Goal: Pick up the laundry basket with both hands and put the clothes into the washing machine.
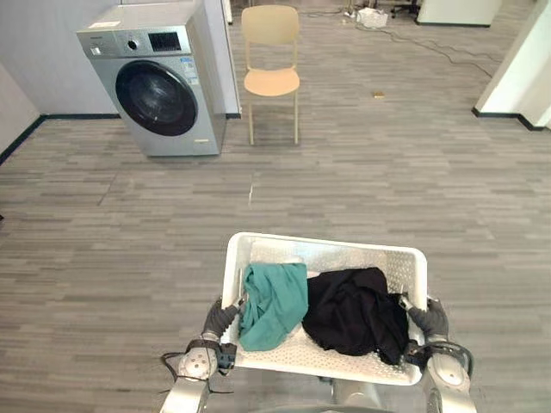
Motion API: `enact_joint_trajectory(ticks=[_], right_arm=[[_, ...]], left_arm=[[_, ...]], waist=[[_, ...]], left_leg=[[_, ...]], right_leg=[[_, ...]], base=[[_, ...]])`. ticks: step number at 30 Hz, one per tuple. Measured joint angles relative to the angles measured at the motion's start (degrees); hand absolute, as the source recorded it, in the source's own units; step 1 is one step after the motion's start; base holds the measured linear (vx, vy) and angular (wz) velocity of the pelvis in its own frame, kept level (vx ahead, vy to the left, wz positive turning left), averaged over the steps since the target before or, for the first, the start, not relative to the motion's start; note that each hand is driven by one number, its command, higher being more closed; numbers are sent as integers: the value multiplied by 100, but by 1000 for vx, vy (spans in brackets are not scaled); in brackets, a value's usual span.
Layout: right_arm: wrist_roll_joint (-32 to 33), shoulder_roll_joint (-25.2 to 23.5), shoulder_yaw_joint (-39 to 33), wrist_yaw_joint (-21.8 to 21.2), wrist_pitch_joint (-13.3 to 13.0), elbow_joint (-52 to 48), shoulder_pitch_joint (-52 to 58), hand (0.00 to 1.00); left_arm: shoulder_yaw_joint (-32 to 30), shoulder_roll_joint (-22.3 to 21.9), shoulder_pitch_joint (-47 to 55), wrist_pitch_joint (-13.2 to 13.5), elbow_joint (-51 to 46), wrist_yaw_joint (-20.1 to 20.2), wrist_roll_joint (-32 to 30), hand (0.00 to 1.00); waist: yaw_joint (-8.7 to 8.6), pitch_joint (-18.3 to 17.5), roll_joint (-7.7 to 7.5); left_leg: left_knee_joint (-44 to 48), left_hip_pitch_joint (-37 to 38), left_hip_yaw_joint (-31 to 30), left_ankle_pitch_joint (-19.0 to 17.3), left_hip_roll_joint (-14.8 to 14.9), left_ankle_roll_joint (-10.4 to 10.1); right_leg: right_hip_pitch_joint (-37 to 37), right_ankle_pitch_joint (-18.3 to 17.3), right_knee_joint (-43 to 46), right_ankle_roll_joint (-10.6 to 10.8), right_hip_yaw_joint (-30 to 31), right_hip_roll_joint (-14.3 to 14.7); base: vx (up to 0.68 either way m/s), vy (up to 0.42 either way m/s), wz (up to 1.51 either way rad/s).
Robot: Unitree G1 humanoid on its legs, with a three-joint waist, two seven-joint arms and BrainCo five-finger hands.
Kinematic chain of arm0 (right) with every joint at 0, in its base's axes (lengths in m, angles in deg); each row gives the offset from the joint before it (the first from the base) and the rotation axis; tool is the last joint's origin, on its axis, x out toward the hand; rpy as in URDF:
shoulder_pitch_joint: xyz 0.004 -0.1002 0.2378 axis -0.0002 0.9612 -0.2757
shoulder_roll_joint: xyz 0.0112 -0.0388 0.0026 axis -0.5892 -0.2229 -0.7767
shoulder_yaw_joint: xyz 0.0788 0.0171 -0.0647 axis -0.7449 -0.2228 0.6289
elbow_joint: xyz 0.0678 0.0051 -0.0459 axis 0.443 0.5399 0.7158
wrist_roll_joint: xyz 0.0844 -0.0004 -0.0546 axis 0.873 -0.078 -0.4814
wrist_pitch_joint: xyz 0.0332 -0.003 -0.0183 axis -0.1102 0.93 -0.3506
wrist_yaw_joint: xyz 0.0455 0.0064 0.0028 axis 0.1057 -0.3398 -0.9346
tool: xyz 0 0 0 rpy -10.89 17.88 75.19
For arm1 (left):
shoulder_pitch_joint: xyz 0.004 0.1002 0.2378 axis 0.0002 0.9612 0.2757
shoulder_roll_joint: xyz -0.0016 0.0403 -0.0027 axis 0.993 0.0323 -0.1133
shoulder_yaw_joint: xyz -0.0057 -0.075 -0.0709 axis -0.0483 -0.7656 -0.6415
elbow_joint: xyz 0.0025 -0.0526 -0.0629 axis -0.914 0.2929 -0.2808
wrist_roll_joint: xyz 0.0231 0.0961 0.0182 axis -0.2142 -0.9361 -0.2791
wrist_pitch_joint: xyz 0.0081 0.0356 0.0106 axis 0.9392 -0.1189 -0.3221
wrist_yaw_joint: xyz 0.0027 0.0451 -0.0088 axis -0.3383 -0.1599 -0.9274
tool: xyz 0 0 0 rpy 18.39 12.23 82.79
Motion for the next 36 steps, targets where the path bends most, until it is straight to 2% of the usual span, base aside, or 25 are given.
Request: enact_joint_trajectory(ticks=[2, 3, 4, 5, 8, 9, 11, 12, 13, 14, 16, 17, 18, 19, 21, 23, 25, 26, 28, 29, 31, 32, 34, 35, 36], right_arm=[[23, 114, 32, -14, 5, -174, -21, 100], [61, 239, 141, -17, 22, -252, -38, 100], [72, 281, 205, -17, 24, -258, -47, 100], [75, 305, 228, -21, 27, -242, -82, 100], [110, 356, 324, -14, 26, -20, -269, 100], [110, 390, 341, -13, 24, 67, -356, 100], [111, 405, 376, -15, 21, 369, -603, 100], [112, 437, 362, -17, -10, 446, -623, 100], [116, 458, 366, -18, -40, 507, -630, 100], [117, 442, 396, -19, -51, 728, -721, 100], [110, 465, 394, -59, 7, 982, -799, 100], [108, 432, 374, -82, 20, 1071, -871, 100], [84, 378, 346, -146, 29, 1156, -802, 100], [80, 355, 360, -200, 7, 1102, -669, 100], [55, 78, 377, -170, 17, 1107, -556, 100], [49, 72, 353, -153, 15, 1078, -497, 100], [15, 37, 275, -114, 9, 890, -302, 100], [16, 15, 232, -111, 28, 769, -227, 100], [15, -126, 85, -95, 37, 420, -78, 100], [15, -185, 35, -41, 38, 288, -68, 100], [13, -125, 29, 3, 40, 229, -77, 100], [13, -2, 11, 2, 77, 165, -80, 100], [13, 75, 2, 1, 77, -92, -61, 100], [16, 146, 46, 0, 77, -265, 9, 100], [17, 173, 153, -2, 72, -362, -6, 100]], left_arm=[[-103, -141, 4, 0, -32, 15, 0, 100], [-208, -289, 110, 5, -56, 18, 2, 100], [-248, -325, 221, 17, -74, 16, 7, 100], [-236, -333, 317, 38, -82, 19, 50, 100], [-368, -319, 362, 47, -78, 18, 56, 100], [-398, -306, 355, 49, -77, 14, 61, 100], [-452, -295, 363, 81, -72, 5, 63, 100], [-470, -344, 368, 83, -73, 7, 62, 100], [-476, -368, 363, 79, -63, 10, 59, 100], [-490, -364, 362, 56, -32, -5, 57, 100], [-547, -355, 355, -49, -12, 2, 57, 100], [-572, -375, 399, -58, 1, 3, 57, 100], [-561, -356, 496, -78, 21, 8, 56, 100], [-556, -400, 593, -70, 8, 5, 55, 100], [-572, -148, 535, -92, 83, -44, 56, 100], [-526, -142, 534, -94, 89, -40, 56, 100], [-346, -68, 488, -92, 112, -70, 56, 100], [-325, -57, 435, -93, 111, -69, 56, 100], [-234, 11, 266, -92, 105, -68, 57, 100], [-215, 34, 174, -91, 43, -61, 57, 100], [-142, -19, 178, -93, -2, -61, 56, 100], [-142, -186, 207, -108, -58, -64, 37, 100], [-174, -244, 154, -100, -77, -66, 39, 100], [-246, -358, 169, -98, -114, -57, 50, 100], [-357, -433, 310, -81, -217, -45, 57, 100]], waist=[[-31, 45, 219], [57, 74, 372], [167, 82, 366], [324, 83, 448], [537, 99, 312], [589, 120, 276], [653, 127, 186], [625, 86, 251], [618, 54, 280], [620, 16, 158], [500, 34, -81], [506, 59, -100], [585, 62, -219], [624, 33, -272], [399, -127, -665], [367, -1, -528], [241, 37, -201], [232, 41, -164], [219, 63, -144], [241, 37, -214], [136, -10, -183], [141, -107, 34], [83, -70, 138], [79, -26, 251], [234, 17, 242]], left_leg=[[2390, -860, 188, 449, 427, -362], [3768, -1471, 440, 1963, 789, -397], [4290, -1710, 471, 2430, 963, -410], [5470, -2425, 362, 2100, 1173, -268], [4910, -3270, 706, 1262, 1249, 59], [4464, -3408, 764, 1147, 1232, 19], [1840, -3562, 758, 1161, 1054, -140], [180, -3543, 565, 1456, 1023, -536], [32, -3644, 554, 1815, 1064, -730], [446, -3719, 802, 2185, 901, -497], [1523, -3776, 991, 1604, 620, 204], [2191, -3930, 1032, 1539, 649, 286], [2307, -3841, 1100, 1329, 358, 145], [1388, -3216, 1139, 1008, 160, 376], [1155, -2791, 1031, 683, -391, 419], [627, -2042, 877, 609, -452, 489], [-132, -1199, 557, 634, -459, 511], [-267, -1029, 496, 633, -467, 507], [-618, -586, 307, 592, -486, 435], [-768, -259, 279, 488, -488, 252], [-692, 127, 101, 341, -364, 12], [-170, 85, 75, 336, -130, 4], [1390, -398, 164, 498, 121, -180], [2906, -975, 318, 1361, 386, -371], [4124, -1553, 392, 3185, 648, -478]], right_leg=[[409, -496, 184, -73, -197, 112], [879, -717, -11, -107, -201, 377], [1145, -814, -179, -106, -153, 489], [1933, -961, -679, -68, -89, 660], [2873, -1080, -1462, 19, 189, 531], [3016, -1097, -1583, 62, 244, 452], [3348, -1308, -1862, 369, 397, 125], [3582, -1455, -2006, 536, 404, 34], [3619, -1559, -2041, 599, 418, 1], [3737, -1757, -2010, 587, 537, -207], [3858, -1517, -1433, 966, 834, -795], [3787, -1400, -1001, 1010, 1056, -869], [3473, -1102, 234, 1152, 1410, -1027], [2869, -470, 1855, 1162, 1687, -1183], [1809, -287, 3899, 796, 1973, -1185], [1135, -759, 4328, 531, 1748, -751], [467, -1369, 3425, 422, 642, -644], [318, -1435, 3084, 406, 424, -644], [55, -1395, 1649, 412, -284, -629], [87, -981, 178, 274, -719, -477], [257, -181, -90, -392, -554, -196], [387, -540, 137, -393, -613, -122], [748, -951, 255, -374, -812, -69], [1182, -1177, 143, -400, -889, 132], [1648, -1373, -137, -378, -713, 375]], base=[[697, -145, 23], [678, -120, -27], [963, -102, -52], [697, -20, -35], [669, 8, -34], [566, 103, -61], [633, 203, -40], [617, 266, -15], [686, 351, -19], [565, 286, -19], [746, 344, -9], [677, 367, -24], [582, 467, -51], [394, 345, -29], [530, 250, 48], [576, 192, 34], [598, 185, 43], [626, 113, 60], [683, 56, 46], [705, 10, 39], [827, -50, 54], [929, -90, 54], [666, -84, 27], [693, -91, -26], [696, -69, -51]])
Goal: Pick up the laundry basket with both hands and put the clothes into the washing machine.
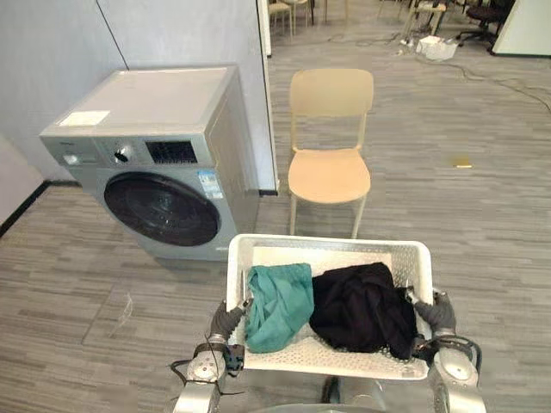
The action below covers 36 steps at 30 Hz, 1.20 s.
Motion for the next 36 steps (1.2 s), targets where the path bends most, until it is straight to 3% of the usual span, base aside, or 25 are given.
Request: enact_joint_trajectory(ticks=[1, 2, 4, 6, 7, 8, 9, 10, 11, 13, 15, 16, 19, 21, 22, 23, 24, 26, 27, 28, 30, 32, 33, 34, 36], right_arm=[[0, 18, 37, -8, -15, -4, -66, 100], [-1, 13, 57, -12, -11, 71, -114, 100], [0, 5, 144, -11, -4, 230, -235, 100], [-5, 50, 215, 6, 1, 282, -277, 100], [-4, 89, 213, 10, -7, 335, -303, 100], [12, 199, 218, 24, -41, 458, -352, 100], [28, 303, 209, 14, -91, 685, -371, 100], [16, 221, 220, 17, -33, 978, -498, 100], [-14, 229, 222, 18, -15, 1028, -532, 100], [-25, 232, 218, 17, -3, 1097, -523, 100], [-55, 229, 242, -13, -4, 1279, -586, 100], [-56, 212, 272, -39, -4, 1397, -633, 100], [-55, 208, 335, -49, -18, 1377, -662, 100], [-55, 257, 325, -51, -43, 1373, -691, 100], [-55, 283, 324, -52, -43, 1368, -699, 100], [-55, 248, 259, -48, -1, 1204, -595, 100], [-56, 233, 247, -50, 1, 1152, -558, 100], [-59, 155, 255, -46, 15, 872, -374, 100], [-63, 132, 224, -25, 9, 811, -276, 100], [-68, 248, 149, -13, 106, 880, -261, 100], [-68, 518, 130, -30, 123, 830, -323, 100], [-68, 583, 140, -33, 106, 699, -373, 100], [-56, 555, 132, -30, 97, 695, -413, 100], [-51, 531, 137, -30, 73, 690, -396, 100], [-52, 529, 144, -30, 50, 695, -315, 100]], left_arm=[[-14, 9, 67, 49, -41, 2, 8, 100], [1, -8, 116, 115, -49, 12, 29, 100], [-33, 69, 136, 115, -28, 18, 38, 100], [-56, 121, 143, 118, 8, 27, 91, 100], [-46, 122, 140, 118, 24, 30, 131, 100], [-29, 116, 140, 116, 35, 35, 134, 100], [54, 92, 185, 136, 161, 43, 133, 100], [42, 119, 33, 103, 481, -26, 133, 100], [47, 124, 13, 92, 518, -52, 133, 100], [72, 130, 62, 90, 518, -72, 133, 100], [79, 196, 80, 73, 522, -71, 135, 100], [89, 267, 105, 70, 508, -77, 136, 100], [67, 291, 122, 77, 397, -94, 137, 100], [70, 295, 73, 84, 396, -80, 167, 100], [98, 285, 59, 85, 400, -80, 179, 100], [192, 281, 48, 81, 401, -91, 195, 100], [182, 285, 48, 81, 402, -90, 196, 100], [184, 311, 74, 96, 402, -84, 223, 100], [178, 333, 56, 104, 456, -83, 231, 100], [216, 64, 94, 67, 545, -76, 215, 100], [248, -211, 135, 66, 544, -84, 208, 100], [211, -318, 78, 68, 498, -90, 211, 100], [192, -285, 30, 69, 429, -89, 211, 100], [188, -215, 12, 69, 423, -89, 211, 100], [209, -93, 29, 68, 433, -68, 213, 100]], waist=[[79, -17, 66], [143, 11, 105], [288, 33, 21], [477, 85, -129], [487, 84, -161], [493, 81, -165], [505, 20, -63], [414, -75, -295], [364, -77, -299], [356, -47, -351], [374, -17, -395], [368, -13, -375], [357, -21, -380], [322, -30, -378], [309, -24, -359], [278, -12, -270], [281, -12, -262], [336, -74, -377], [333, -134, -525], [346, -267, -239], [361, -377, -63], [367, -408, -18], [327, -380, -52], [243, -294, -140], [216, -245, -161]], left_leg=[[599, -252, -78, 162, 91, -20], [1676, -857, -279, -222, 189, -46], [2132, -1531, -225, -947, 355, 364], [721, -2186, 28, -1678, 506, 468], [-97, -2218, 34, -1737, 435, 401], [-1723, -2053, -2, -1696, 252, 299], [-3545, -1732, -78, -1238, 53, 238], [-3483, -1640, 51, -1406, -205, 367], [-3332, -1683, 38, -1552, -257, 397], [-3038, -1556, 95, -2037, -398, 494], [-3425, -926, 208, -2129, -509, 555], [-3740, -497, 223, -2128, -508, 558], [-4163, 118, 243, -2127, -514, 556], [-4320, 350, 182, -2126, -481, 552], [-4335, 403, 166, -2144, -419, 521], [-4337, 471, 51, -2278, -214, 298], [-4331, 479, 24, -2306, -161, 250], [-4291, 477, -89, -2482, -17, -89], [-4364, 540, -222, -2694, 61, -432], [-4405, 567, -345, -2685, 449, -472], [-4459, 652, -329, -2365, 781, -743], [-4203, 482, -423, -2148, 1041, -629], [-3545, 101, -438, -1933, 1191, -302], [-2747, -320, -330, -1603, 1400, 205], [-2031, -745, 142, -1013, 1816, 748]], right_leg=[[219, -76, -119, 14, 59, 128], [657, -188, -342, 65, 196, 272], [1285, -224, -852, 118, 497, 292], [1892, -226, -1429, 217, 847, 56], [1975, -248, -1488, 282, 914, -45], [2081, -346, -1461, 463, 1001, -201], [2206, -584, -1336, 835, 1249, -293], [2150, -670, -1133, 768, 1637, -566], [2112, -605, -986, 737, 1769, -578], [1852, -394, 2, 1044, 2061, -723], [1197, 557, 1674, 1531, 2302, -836], [796, 739, 2615, 1664, 2504, -852], [-28, 314, 3715, 1112, 2469, -906], [-598, -121, 3356, 1018, 2189, -1218], [-817, -236, 2754, 873, 2071, -1475], [-906, -226, 1709, 847, 2077, -1578], [-880, -193, 1447, 864, 2130, -1578], [-756, 350, 63, 1104, 2591, -1550], [-709, 712, -101, 1978, 2619, -1573], [-645, 441, 112, 1761, 2248, -1341], [-694, 190, 495, 1533, 2024, -1065], [-582, 24, 572, 1316, 1724, -879], [-368, -33, 465, 1210, 1464, -798], [-22, -54, 277, 1103, 1153, -726], [429, -73, -46, 914, 797, -609]], base=[[821, -15, -90], [667, 33, -82], [654, 53, -85], [643, 109, -87], [625, 184, -56], [615, 243, -46], [715, 303, -31], [574, 263, -8], [569, 267, 25], [608, 290, 8], [521, 194, -19], [390, 101, -19], [290, -4, -9], [297, -160, 18], [288, -288, 30], [235, -256, 30], [231, -364, 36], [216, -444, 40], [212, -501, 62], [220, -465, 61], [238, -399, 36], [181, -384, 45], [137, -377, 81], [121, -377, 91], [80, -278, 73]])
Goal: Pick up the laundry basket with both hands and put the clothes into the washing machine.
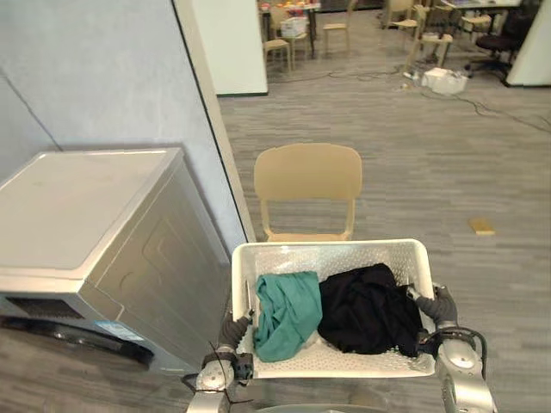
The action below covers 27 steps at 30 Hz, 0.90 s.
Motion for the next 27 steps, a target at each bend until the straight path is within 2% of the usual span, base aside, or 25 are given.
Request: enact_joint_trajectory(ticks=[1, 2, 3, 4, 5, 6, 7, 8, 9, 11, 13, 15, 18, 19, 22, 27], right_arm=[[-1, 11, -3, 0, -8, 12, 1, 100], [-1, 7, -8, 1, -23, 12, -3, 100], [0, 27, -38, 4, -43, 13, -20, 100], [0, 56, -57, 10, -54, 35, -46, 100], [0, 76, -49, 10, -58, 80, -77, 100], [1, 107, -36, 9, -58, 257, -195, 100], [1, 115, -19, 10, -55, 368, -264, 100], [1, 148, -25, 10, -55, 449, -314, 100], [1, 131, -23, 14, -44, 537, -384, 100], [-4, 185, -36, 31, 20, 654, -755, 100], [-1, 293, -30, 67, 64, 811, -1292, 100], [11, 540, 109, 136, 64, 1099, -1962, 100], [120, 942, 248, 210, 77, 1324, -2737, 100], [175, 1049, 304, 274, 82, 1480, -3027, 100], [288, 1173, 377, 441, 137, 1840, -3684, 100], [483, 1260, 636, 646, 200, 2463, -4482, 100]], left_arm=[[25, 35, -1, 0, 6, 4, 1, 100], [34, 36, -14, 0, 7, 9, 1, 100], [40, -10, -53, 1, 10, 14, 0, 100], [80, 6, -89, 1, 42, 5, 0, 100], [97, 38, -99, 0, 44, 2, 0, 100], [132, 131, -136, 0, 46, -2, 0, 100], [202, 198, -190, 0, 53, -19, 3, 100], [268, 276, -279, 0, 80, -17, 6, 100], [274, 310, -371, 0, 166, -24, 9, 100], [332, 449, -823, 0, 291, -35, 18, 100], [326, 512, -1238, 0, 295, -85, 24, 100], [331, 643, -1708, 25, 301, -162, 27, 100], [324, 852, -2809, 62, 690, -258, 78, 100], [327, 942, -3207, 104, 941, -275, 101, 100], [338, 1044, -3996, 148, 1593, -403, 571, 100], [339, 1222, -4837, 154, 2352, -521, 763, 100]], waist=[[13, -8, -38], [-26, -5, -36], [-65, 7, -14], [-62, 7, -25], [-59, 7, -23], [-60, 9, 7], [-55, 9, 58], [-52, 43, 175], [-64, 45, 170], [-114, 207, 60], [-144, 508, 34], [-130, 692, 35], [-157, 1144, 117], [-160, 1282, 118], [-174, 1600, 114], [-155, 1824, 94]], left_leg=[[151, -67, 491, 140, 131, 68], [190, -114, 704, 113, 107, 61], [177, -223, 877, -173, -86, -124], [-188, -279, 652, -533, -593, -537], [-545, -275, 493, -627, -848, -662], [-1348, -220, 113, -630, -1222, -722], [-1814, -195, -81, -563, -1338, -750], [-2073, -141, -167, -494, -1323, -928], [-2110, -97, -167, -548, -1362, -927], [-2009, -337, 27, -590, -1561, -848], [-1873, -501, 235, -655, -1619, -740], [-1834, -821, 508, -669, -1659, -717], [-1803, -1373, 538, -614, -1671, -633], [-1804, -1591, 522, -552, -1662, -545], [-1745, -2027, 497, -470, -1616, -499], [-1724, -2454, 515, -389, -1569, -499]], right_leg=[[146, -55, -121, -97, -115, -37], [193, -58, -187, -105, -165, -65], [247, -31, -328, -125, -188, -114], [233, 53, -496, -91, -186, -201], [234, 122, -624, -79, -182, -218], [224, 250, -829, -34, -167, -201], [170, 315, -849, 44, -155, -160], [128, 311, -842, 107, -85, -67], [64, 321, -827, 145, 8, -101], [-156, 531, -996, 345, 205, -308], [-354, 736, -1152, 442, 369, -383], [-814, 937, -1160, 490, 636, -411], [-1240, 1309, -1449, 513, 602, -414], [-1409, 1417, -1530, 525, 580, -393], [-1736, 1625, -1663, 489, 522, -347], [-2054, 1852, -1891, 484, 522, -297]], base=[[98, -209, 57], [116, -126, 56], [130, -28, 45], [104, 19, 29], [97, 59, -3], [92, 90, -21], [136, 153, -31], [136, 170, -33], [126, 202, -33], [73, 202, -33], [-21, 186, -44], [-99, 170, -57], [-135, 118, -9], [-182, 78, 10], [-120, 24, 6], [-23, 3, -1]])
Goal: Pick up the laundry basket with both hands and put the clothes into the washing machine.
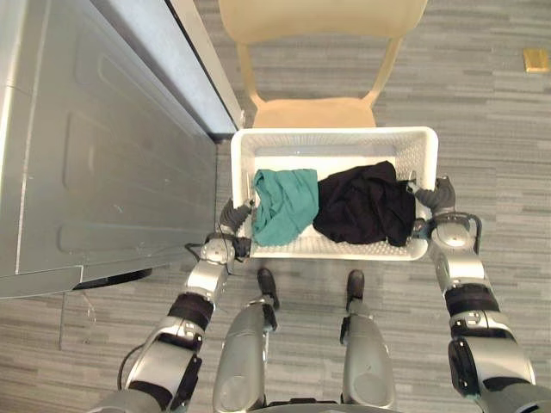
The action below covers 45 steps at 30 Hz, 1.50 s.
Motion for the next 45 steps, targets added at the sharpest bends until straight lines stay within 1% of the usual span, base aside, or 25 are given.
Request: enact_joint_trajectory(ticks=[2, 4, 6, 7, 9, 11, 13, 15, 20, 21, 24, 25, 26, 28, 30, 32, 34, 35, 38, 39, 40, 41, 42, 44, 45], right_arm=[[51, 14, 112, 11, 61, 278, -353, 100], [79, 59, 246, 14, 115, 572, -765, 100], [79, 124, 290, 36, 130, 652, -1092, 100], [79, 131, 312, 105, 151, 652, -1270, 100], [79, 133, 335, 139, 158, 652, -1583, 100], [78, 138, 356, 152, 159, 651, -1803, 100], [77, 154, 412, 222, 160, 650, -2123, 100], [78, 200, 451, 270, 161, 651, -2262, 100], [78, 191, 496, 273, 162, 652, -2507, 100], [78, 191, 499, 273, 162, 667, -2542, 0], [127, 168, 637, 231, 151, 838, -2756, 0], [135, 155, 773, 181, 123, 905, -2852, 0], [137, 143, 802, 127, 111, 974, -2909, 0], [135, 115, 973, -9, 110, 1198, -3005, 0], [134, 100, 1136, -148, 117, 1379, -3017, 0], [135, 56, 1204, -174, 151, 1558, -3018, 0], [132, 8, 1266, -270, 201, 1654, -3020, 0], [130, 6, 1300, -284, 203, 1654, -3020, 0], [131, -36, 1404, -389, 202, 1652, -3078, 0], [133, -41, 1405, -391, 197, 1646, -3104, 0], [133, -60, 1404, -390, 189, 1632, -3108, 0], [135, -81, 1405, -401, 159, 1628, -3107, 0], [136, -98, 1405, -413, 140, 1621, -3106, 0], [137, -133, 1438, -494, 88, 1573, -3076, 0], [136, -131, 1451, -558, 80, 1400, -2947, 0]], left_arm=[[-5, 83, -326, 3, 369, -2, 66, 100], [-17, 163, -684, 2, 723, -10, 209, 100], [-72, 198, -1098, 7, 996, -10, 362, 100], [-98, 254, -1269, 6, 1059, -8, 443, 100], [-151, 359, -1479, 11, 1060, -13, 643, 100], [-250, 415, -1632, 11, 1060, -16, 676, 100], [-381, 496, -1902, 17, 1059, -22, 680, 100], [-403, 541, -2064, 18, 1058, -24, 679, 100], [-579, 565, -2253, 12, 1060, -19, 671, 100], [-602, 572, -2288, 11, 1061, -19, 660, 0], [-856, 568, -2323, 11, 1069, -32, 655, 0], [-1021, 557, -2373, 15, 1107, -103, 656, 0], [-1050, 557, -2444, 23, 1187, -139, 656, 0], [-1238, 567, -2643, 13, 1431, -192, 654, 0], [-1269, 599, -2700, 13, 1497, -238, 646, 0], [-1297, 658, -2703, 12, 1504, -239, 614, 0], [-1501, 684, -2702, 12, 1522, -250, 601, 0], [-1503, 690, -2702, 6, 1539, -256, 588, 0], [-1674, 792, -2687, -30, 1715, -294, 365, 0], [-1702, 806, -2675, -70, 1722, -366, 224, 0], [-1712, 812, -2662, -84, 1721, -384, 97, 0], [-1740, 829, -2628, -120, 1721, -392, -103, 0], [-1789, 838, -2602, -125, 1721, -393, -150, 0], [-1931, 847, -2471, -128, 1714, -397, -301, 0], [-1938, 847, -2366, -129, 1714, -404, -313, 0]], waist=[[28, 2, -2], [56, 13, -15], [140, 21, -18], [171, 35, -41], [176, 38, -42], [185, 43, -49], [248, 63, -76], [295, 79, -87], [292, 80, -86], [292, 80, -86], [290, 107, -132], [283, 122, -158], [283, 126, -164], [284, 127, -167], [286, 127, -167], [280, 127, -167], [255, 127, -167], [245, 127, -167], [263, 127, -167], [265, 127, -167], [279, 127, -167], [289, 127, -168], [288, 127, -168], [286, 127, -168], [283, 127, -168]], left_leg=[[-3, -122, 48, 34, 45, -53], [-3, -240, 66, 61, 85, -50], [6, -375, 90, 73, 170, -64], [1, -418, 131, 115, 218, -130], [17, -519, 233, 129, 329, -154], [52, -610, 259, 129, 396, -154], [104, -760, 372, 128, 514, -156], [128, -835, 422, 128, 569, -155], [235, -940, 696, 129, 742, -155], [265, -971, 724, 129, 777, -154], [283, -972, 833, 129, 873, -154], [283, -969, 853, 129, 895, -154], [283, -971, 860, 129, 904, -154], [281, -972, 870, 129, 950, -154], [270, -971, 869, 131, 983, -155], [260, -958, 872, 136, 992, -162], [236, -931, 883, 137, 997, -163], [229, -920, 887, 138, 998, -163], [177, -842, 920, 156, 1005, -192], [172, -828, 921, 157, 1005, -194], [170, -813, 921, 158, 1009, -195], [137, -785, 929, 205, 1014, -267], [98, -754, 947, 225, 1015, -289], [-11, -653, 988, 276, 1016, -268], [-22, -582, 992, 281, 1015, -272]], right_leg=[[-139, 86, -21, -43, -21, 2], [-267, 113, -33, -72, -51, 33], [-407, 163, -33, -129, -62, 101], [-462, 183, -30, -155, -76, 126], [-542, 194, -27, -170, -117, 192], [-620, 195, -20, -172, -159, 232], [-829, 200, 73, -181, -213, 273], [-913, 208, 77, -192, -220, 301], [-981, 209, 86, -192, -311, 349], [-985, 208, 86, -192, -355, 365], [-993, 207, 87, -194, -393, 419], [-1009, 207, 87, -194, -394, 435], [-1019, 207, 88, -195, -395, 443], [-1047, 207, 123, -195, -412, 479], [-1085, 198, 193, -208, -477, 493], [-1086, 196, 213, -211, -545, 494], [-1087, 195, 249, -211, -558, 493], [-1087, 195, 260, -212, -561, 493], [-1077, 188, 315, -223, -575, 492], [-1072, 139, 352, -300, -596, 488], [-1067, 117, 377, -331, -623, 488], [-1051, 117, 386, -332, -639, 489], [-1046, 117, 400, -332, -648, 489], [-1039, 115, 475, -335, -679, 490], [-968, 68, 479, -404, -694, 490]], base=[[-7, 1, -8], [-12, -10, -9], [-28, -36, -7], [-28, -44, -7], [-39, -62, -3], [-38, -53, -6], [-61, -63, -14], [-47, -51, -10], [-8, -39, -2], [8, -60, 2], [-1, -62, -5], [-8, -70, -11], [-11, -73, -10], [-9, -72, -7], [2, -83, -3], [10, -62, 0], [12, -47, 0], [8, -40, -2], [4, -42, -2], [1, -63, 2], [1, -70, 4], [2, -64, 3], [7, -65, 1], [10, -55, -1], [20, -58, 2]])
